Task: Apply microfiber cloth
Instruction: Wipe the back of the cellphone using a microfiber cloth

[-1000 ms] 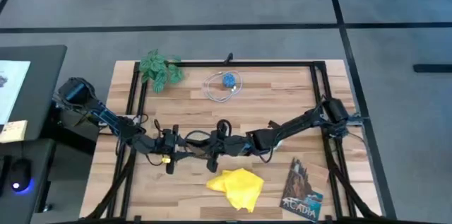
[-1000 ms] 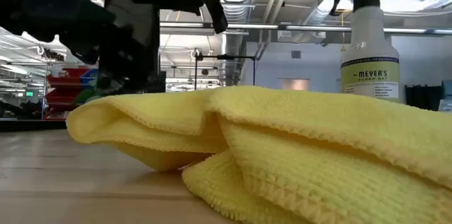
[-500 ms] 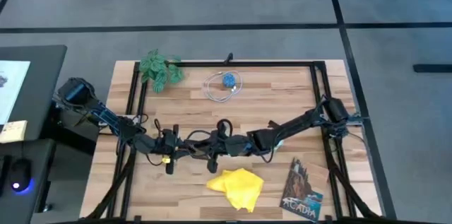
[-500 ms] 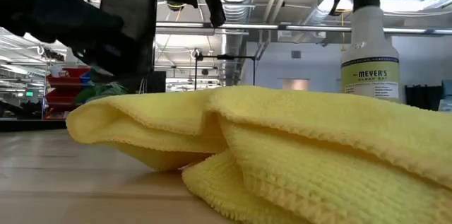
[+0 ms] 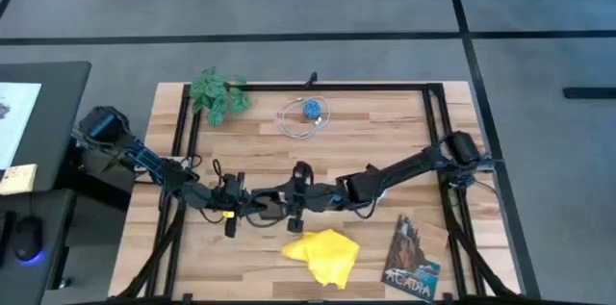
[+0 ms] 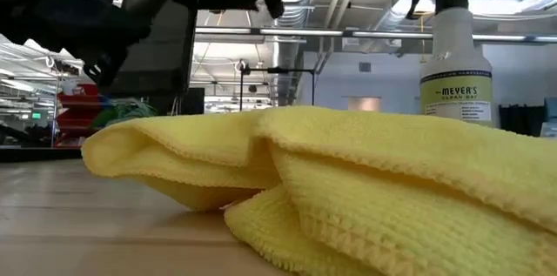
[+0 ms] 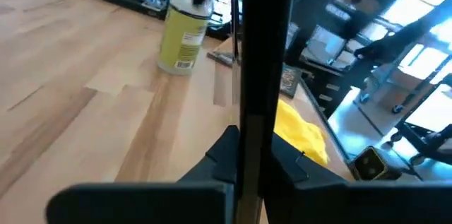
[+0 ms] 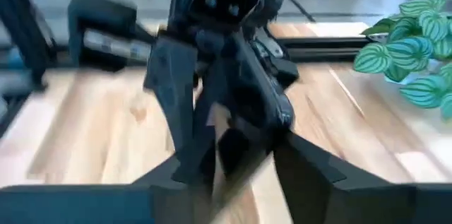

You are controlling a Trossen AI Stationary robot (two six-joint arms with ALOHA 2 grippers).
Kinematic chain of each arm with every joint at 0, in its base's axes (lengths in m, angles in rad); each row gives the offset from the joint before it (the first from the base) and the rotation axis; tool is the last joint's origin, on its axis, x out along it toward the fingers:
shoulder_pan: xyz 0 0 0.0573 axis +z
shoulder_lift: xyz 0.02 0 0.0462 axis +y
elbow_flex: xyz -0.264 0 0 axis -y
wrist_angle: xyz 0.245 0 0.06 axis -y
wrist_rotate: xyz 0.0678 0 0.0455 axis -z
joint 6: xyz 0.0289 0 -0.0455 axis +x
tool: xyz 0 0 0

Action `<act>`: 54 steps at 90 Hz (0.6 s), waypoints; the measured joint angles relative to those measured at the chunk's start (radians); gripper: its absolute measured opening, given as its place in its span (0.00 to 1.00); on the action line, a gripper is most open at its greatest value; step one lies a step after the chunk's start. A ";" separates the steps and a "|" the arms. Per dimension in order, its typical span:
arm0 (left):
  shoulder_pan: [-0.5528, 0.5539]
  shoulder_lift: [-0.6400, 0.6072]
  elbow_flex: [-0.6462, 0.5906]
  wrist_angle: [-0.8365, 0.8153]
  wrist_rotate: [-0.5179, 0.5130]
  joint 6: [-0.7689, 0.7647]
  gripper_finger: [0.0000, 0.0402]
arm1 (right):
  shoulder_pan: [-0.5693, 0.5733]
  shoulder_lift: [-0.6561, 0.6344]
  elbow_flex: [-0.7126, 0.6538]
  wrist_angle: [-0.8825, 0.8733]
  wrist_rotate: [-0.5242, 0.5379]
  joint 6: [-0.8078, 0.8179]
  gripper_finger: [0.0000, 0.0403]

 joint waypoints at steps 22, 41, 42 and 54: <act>0.000 0.000 0.000 -0.001 -0.039 -0.015 0.02 | 0.099 -0.045 0.066 -0.324 -0.130 0.068 0.58; 0.014 0.000 0.000 -0.001 -0.055 -0.021 0.02 | 0.225 0.104 0.043 -0.323 -0.144 0.264 0.55; 0.014 0.000 0.000 -0.001 -0.055 -0.021 0.02 | 0.229 0.113 0.043 -0.321 -0.143 0.274 0.55; 0.014 0.000 0.000 0.001 -0.035 -0.038 0.02 | 0.253 0.208 0.043 -0.343 -0.141 0.391 0.53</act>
